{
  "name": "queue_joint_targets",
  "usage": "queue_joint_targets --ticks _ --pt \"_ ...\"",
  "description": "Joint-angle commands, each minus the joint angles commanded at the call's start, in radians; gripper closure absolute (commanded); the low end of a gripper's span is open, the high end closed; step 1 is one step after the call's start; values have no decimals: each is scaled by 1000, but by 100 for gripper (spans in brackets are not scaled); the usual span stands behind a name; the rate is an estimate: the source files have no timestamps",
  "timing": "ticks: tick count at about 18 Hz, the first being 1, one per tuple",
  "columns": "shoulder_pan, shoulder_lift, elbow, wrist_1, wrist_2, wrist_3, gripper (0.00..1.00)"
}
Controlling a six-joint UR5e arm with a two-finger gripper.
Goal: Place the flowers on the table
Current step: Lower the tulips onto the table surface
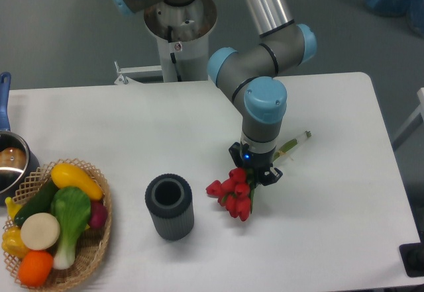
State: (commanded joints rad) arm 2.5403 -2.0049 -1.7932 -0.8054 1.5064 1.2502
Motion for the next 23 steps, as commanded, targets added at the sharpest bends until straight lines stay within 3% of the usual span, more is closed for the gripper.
queue_joint_targets --ticks 9,12,16,19,23 --pt "-5 -12 3 5 0 -3 64" --pt "-5 -17 12 5 0 -2 53" --pt "-5 -17 18 6 -2 5 24" --pt "-5 -18 31 6 0 5 12" --pt "-2 -14 34 8 0 5 5"
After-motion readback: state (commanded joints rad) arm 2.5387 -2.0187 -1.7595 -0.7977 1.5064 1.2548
